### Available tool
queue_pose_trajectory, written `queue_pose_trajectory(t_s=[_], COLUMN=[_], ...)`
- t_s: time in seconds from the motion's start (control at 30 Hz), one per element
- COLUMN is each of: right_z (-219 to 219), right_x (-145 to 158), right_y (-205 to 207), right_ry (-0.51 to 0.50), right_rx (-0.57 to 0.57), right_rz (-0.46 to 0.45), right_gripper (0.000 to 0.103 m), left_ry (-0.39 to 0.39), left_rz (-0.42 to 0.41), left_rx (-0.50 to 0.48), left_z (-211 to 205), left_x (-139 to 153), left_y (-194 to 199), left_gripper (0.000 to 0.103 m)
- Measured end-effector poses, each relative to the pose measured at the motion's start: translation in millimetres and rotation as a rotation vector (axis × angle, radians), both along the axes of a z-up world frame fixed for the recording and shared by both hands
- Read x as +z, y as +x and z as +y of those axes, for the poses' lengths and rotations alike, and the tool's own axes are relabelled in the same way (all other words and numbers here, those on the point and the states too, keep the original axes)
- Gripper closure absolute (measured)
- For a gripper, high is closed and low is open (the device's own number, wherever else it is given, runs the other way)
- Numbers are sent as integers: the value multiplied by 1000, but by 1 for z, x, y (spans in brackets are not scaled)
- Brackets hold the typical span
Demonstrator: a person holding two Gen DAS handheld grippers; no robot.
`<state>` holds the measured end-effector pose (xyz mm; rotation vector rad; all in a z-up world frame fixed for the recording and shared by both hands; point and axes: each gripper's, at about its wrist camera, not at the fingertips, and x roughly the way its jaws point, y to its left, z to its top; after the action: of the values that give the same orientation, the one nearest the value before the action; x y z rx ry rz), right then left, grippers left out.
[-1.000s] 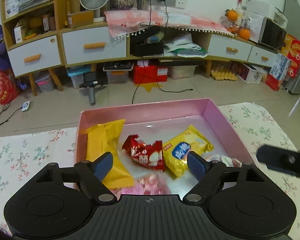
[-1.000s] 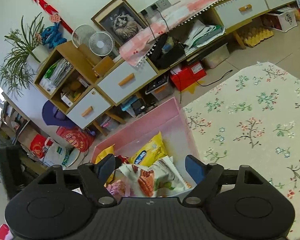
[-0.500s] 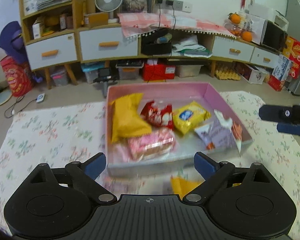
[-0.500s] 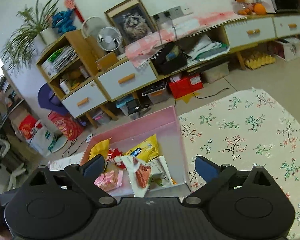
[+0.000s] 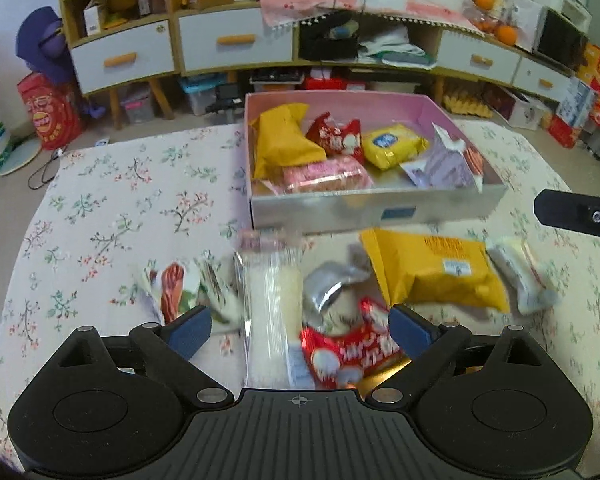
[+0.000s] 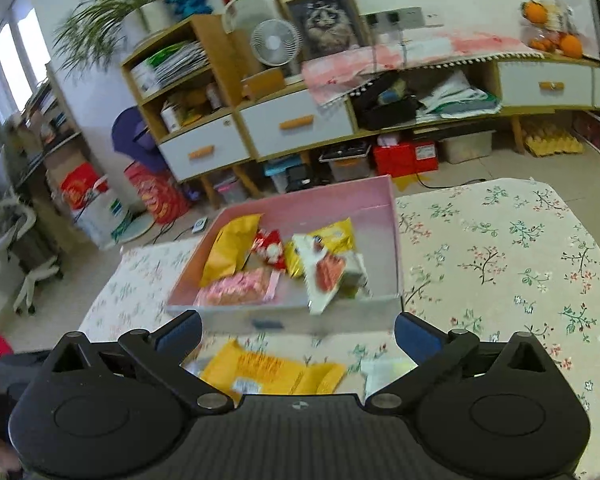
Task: Organize snacks
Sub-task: 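Withdraw both tools from the tray toward the loose snacks, then grasp the clear-wrapped bread stick with the left gripper while the right grasps the gold bar packet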
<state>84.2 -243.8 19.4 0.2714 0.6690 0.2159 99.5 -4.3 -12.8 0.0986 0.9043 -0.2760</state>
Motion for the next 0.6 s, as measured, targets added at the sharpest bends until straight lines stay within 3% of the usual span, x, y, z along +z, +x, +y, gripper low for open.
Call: queue_pose_trajectory(t_s=[0.37,0.6], right_z=[7,17], right_x=[-28,-35], right_y=[-23,-28], right_ry=[-129,-184], right_rx=[55,174], right_rz=[2,6], right_gripper=[24,25], left_ry=[-104,-140], left_rz=[22,20], left_rx=[16,-3], left_z=[25,40], left_x=[-27,-30], left_y=[-13,-13], left_gripper=[7,14])
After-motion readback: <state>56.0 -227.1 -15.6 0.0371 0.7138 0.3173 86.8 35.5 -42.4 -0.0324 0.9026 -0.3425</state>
